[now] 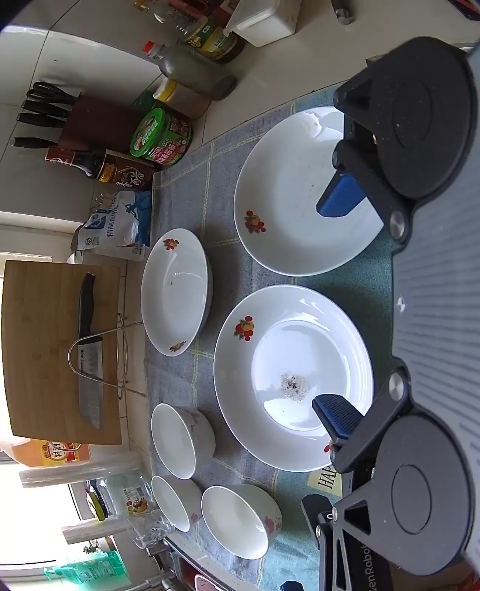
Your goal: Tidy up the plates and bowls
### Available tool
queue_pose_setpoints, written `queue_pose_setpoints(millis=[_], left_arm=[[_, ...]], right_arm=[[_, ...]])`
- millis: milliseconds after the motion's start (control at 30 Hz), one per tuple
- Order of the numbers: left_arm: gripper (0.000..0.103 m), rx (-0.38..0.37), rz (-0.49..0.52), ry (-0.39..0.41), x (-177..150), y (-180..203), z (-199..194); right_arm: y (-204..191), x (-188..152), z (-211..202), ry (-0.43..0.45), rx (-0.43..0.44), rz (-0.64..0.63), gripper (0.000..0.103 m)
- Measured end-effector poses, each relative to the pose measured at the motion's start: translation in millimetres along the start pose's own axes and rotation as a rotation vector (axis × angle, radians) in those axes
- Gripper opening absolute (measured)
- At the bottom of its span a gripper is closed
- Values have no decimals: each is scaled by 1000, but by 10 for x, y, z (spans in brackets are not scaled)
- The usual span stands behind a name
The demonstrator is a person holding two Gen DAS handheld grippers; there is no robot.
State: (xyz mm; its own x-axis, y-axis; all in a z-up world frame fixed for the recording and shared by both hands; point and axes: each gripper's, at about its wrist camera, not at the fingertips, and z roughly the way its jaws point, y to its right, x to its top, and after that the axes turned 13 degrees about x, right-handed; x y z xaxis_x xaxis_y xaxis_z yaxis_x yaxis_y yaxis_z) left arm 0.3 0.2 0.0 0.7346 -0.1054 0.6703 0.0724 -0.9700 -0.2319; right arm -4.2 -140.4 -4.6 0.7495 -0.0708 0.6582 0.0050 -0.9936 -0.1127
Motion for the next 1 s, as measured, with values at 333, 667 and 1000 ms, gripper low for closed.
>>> queue_pose_setpoints(millis=[333, 667, 1000], left_arm=[[102, 1, -1, -3, -15, -2, 12], [102, -3, 0, 0, -16, -10, 6], [102, -9, -1, -2, -14, -35, 21]], right_arm=[[3, -10, 2, 0, 4, 4, 103], [-14, -6, -20, 1, 4, 0, 103], [-35, -3, -16, 6, 1, -5, 103]])
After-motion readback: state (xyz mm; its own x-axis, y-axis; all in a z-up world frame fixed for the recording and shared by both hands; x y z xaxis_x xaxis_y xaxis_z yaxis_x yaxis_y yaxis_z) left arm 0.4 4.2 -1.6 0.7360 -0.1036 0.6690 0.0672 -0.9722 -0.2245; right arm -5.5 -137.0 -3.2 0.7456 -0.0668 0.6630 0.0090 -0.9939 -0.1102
